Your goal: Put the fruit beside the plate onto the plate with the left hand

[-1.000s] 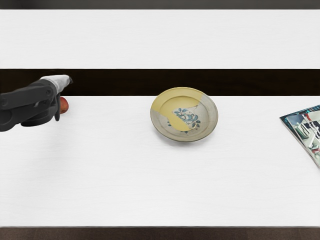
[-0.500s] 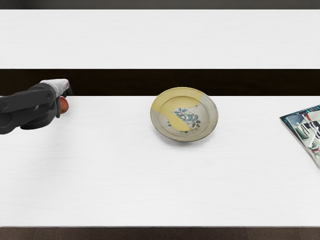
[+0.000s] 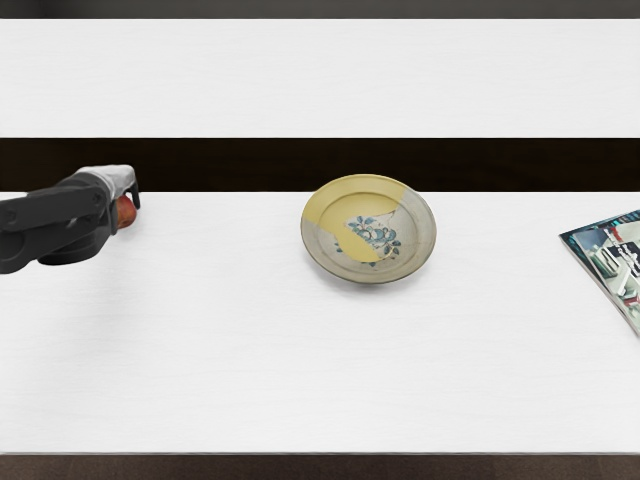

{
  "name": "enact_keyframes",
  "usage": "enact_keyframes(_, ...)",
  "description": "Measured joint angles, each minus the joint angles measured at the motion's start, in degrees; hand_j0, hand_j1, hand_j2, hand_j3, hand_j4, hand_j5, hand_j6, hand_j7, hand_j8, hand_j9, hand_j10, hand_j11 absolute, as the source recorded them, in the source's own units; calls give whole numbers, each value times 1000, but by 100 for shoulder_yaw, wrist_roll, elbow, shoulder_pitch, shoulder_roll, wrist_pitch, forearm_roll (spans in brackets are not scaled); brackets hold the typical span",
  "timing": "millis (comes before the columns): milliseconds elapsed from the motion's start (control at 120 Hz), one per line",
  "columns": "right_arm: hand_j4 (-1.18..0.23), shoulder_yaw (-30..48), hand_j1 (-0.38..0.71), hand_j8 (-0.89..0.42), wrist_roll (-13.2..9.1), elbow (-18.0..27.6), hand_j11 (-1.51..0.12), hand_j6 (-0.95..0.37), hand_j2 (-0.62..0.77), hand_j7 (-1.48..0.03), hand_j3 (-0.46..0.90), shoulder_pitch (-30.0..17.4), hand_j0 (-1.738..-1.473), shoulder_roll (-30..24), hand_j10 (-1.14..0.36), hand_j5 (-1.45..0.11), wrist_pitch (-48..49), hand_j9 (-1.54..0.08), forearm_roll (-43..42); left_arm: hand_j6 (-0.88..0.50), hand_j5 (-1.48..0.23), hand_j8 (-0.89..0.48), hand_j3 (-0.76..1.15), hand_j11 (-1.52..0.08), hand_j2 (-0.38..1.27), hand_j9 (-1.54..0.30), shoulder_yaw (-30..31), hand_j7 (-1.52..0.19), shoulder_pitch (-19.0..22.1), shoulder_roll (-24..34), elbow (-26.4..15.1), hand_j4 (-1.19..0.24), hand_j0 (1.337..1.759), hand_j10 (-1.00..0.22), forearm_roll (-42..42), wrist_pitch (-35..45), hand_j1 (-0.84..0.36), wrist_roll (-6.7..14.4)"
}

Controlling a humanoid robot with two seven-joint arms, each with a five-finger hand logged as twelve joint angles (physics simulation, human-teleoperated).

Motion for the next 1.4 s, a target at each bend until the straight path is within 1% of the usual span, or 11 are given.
enact_keyframes(75, -20, 1, -325, -21, 0, 0, -26, -21, -4, -26, 0, 0, -1658, 0, -21, -27, 0, -26, 0, -408, -735, -427, 0, -791, 77, -791, 6, -763, 4, -5, 1, -608, 1651, -576, -7, 0, -259, 1)
enact_keyframes(142, -20, 0, -325, -21, 0, 0, -26, -21, -4, -26, 0, 0, -1658, 0, -21, -27, 0, -27, 0, -402, -728, -404, 0, -816, 19, -817, 6, -769, 41, -7, 4, -617, 1648, -589, 34, 13, -268, 3)
enact_keyframes(217, -20, 0, -325, -21, 0, 0, -26, -21, -4, -26, 0, 0, -1658, 0, -21, -27, 0, -26, 0, -408, -719, -399, 0, -831, 148, -832, 8, -756, 44, -6, 5, -623, 1648, -602, 42, 23, -307, 2)
enact_keyframes(325, -20, 1, -325, -21, 0, 0, -26, -21, -4, -26, 0, 0, -1658, 0, -21, -27, 0, -26, 0, -387, -722, -390, 0, -847, 179, -848, 16, -782, 44, -32, 12, -618, 1648, -616, 36, 14, -328, 16)
enact_keyframes(433, -20, 1, -325, -20, 0, 0, -26, -20, -4, -26, 0, 0, -1658, 0, -20, -26, 0, -26, 0, -410, -767, -442, 0, -852, 165, -852, -42, -798, -99, -32, 10, -634, 1649, -620, -205, 1, -272, 4)
enact_keyframes(767, -20, 1, -325, -20, 0, 0, -26, -20, -4, -26, 0, 0, -1658, 0, -20, -26, 0, -26, 0, -458, -825, -489, 0, -843, 111, -841, -1981, -839, -96, -434, -11, -651, 1653, -621, -1104, -88, -207, -4)
enact_keyframes(908, -20, 1, -325, -20, 0, 0, -26, -20, -4, -26, 0, 0, -1658, 0, -20, -26, 0, -26, 0, -447, -829, -487, 0, -836, 269, -834, -2330, -839, -122, -730, -16, -637, 1655, -623, -1682, -194, -256, -3)
enact_keyframes(1033, -20, 1, -325, -20, 0, 0, -26, -20, -4, -26, 0, 0, -1658, 0, -20, -26, 0, -26, 0, -431, -829, -469, 0, -829, 263, -829, -2880, -838, -190, -898, -16, -629, 1656, -627, -2183, -829, -283, 1)
enact_keyframes(1192, -20, 1, -325, -20, 0, 0, -26, -20, -4, -26, 0, 0, -1658, 0, -20, -26, 0, -26, 0, -432, -830, -476, 0, -824, 409, -824, -3120, -838, -445, -1491, -18, -626, 1658, -629, -2399, -1193, -307, 0)
enact_keyframes(1242, -20, 1, -325, -20, 0, 0, -26, -20, -4, -26, 0, 0, -1658, 0, -20, -26, 0, -26, 0, -447, -831, -483, 0, -825, 336, -824, -3137, -835, -474, -1640, -17, -626, 1658, -629, -2418, -1228, -292, -1)
enact_keyframes(1400, -20, 0, -325, -20, 0, 0, -26, -20, -4, -26, 0, 0, -1658, 0, -20, -26, 0, -26, 0, -462, -835, -491, 0, -831, 394, -830, -3142, -835, -351, -1812, 5, -625, 1657, -628, -2434, -1252, -307, -2)
